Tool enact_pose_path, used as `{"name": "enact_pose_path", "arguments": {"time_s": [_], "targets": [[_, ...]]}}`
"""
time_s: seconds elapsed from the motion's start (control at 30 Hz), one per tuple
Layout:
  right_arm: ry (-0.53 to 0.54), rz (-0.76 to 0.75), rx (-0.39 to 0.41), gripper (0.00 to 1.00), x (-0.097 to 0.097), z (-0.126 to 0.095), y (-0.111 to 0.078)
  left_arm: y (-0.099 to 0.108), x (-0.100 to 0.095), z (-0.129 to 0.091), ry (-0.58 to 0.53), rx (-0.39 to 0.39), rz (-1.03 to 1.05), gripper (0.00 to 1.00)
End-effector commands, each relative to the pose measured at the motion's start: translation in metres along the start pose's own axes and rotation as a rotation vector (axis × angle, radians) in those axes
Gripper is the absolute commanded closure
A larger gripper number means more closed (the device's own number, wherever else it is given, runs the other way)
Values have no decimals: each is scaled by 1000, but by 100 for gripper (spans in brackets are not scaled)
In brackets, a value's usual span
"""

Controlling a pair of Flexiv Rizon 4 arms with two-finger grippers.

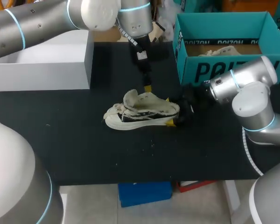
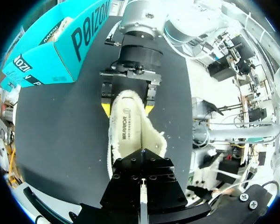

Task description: Take the shoe out of the shoebox, open the shoe tongue, remove and reinsert the insole, then place the shoe into the shoebox

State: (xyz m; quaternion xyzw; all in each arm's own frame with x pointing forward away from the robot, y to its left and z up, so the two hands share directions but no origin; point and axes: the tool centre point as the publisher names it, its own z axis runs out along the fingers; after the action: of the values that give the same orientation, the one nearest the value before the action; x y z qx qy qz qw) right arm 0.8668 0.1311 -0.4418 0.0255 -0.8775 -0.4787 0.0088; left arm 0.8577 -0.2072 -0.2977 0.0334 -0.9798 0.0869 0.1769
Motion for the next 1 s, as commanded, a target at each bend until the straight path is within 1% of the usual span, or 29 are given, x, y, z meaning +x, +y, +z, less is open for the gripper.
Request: {"name": "enact_pose_path", "arguments": {"time_s": [0.03,0.33,0.5,0.8,1.0], "targets": [[-2,1,1,100,-1,1,-2,-5,-8,9,19,-15,-1,100],[-2,1,1,100,-1,1,-2,3,-15,31,22,-20,27,100],[-2,1,1,100,-1,1,-2,2,-11,38,25,-32,17,100],[-2,1,1,100,-1,1,-2,3,-6,66,65,-40,9,100],[-2,1,1,100,-1,1,-2,2,-4,79,77,-44,2,100]]}}
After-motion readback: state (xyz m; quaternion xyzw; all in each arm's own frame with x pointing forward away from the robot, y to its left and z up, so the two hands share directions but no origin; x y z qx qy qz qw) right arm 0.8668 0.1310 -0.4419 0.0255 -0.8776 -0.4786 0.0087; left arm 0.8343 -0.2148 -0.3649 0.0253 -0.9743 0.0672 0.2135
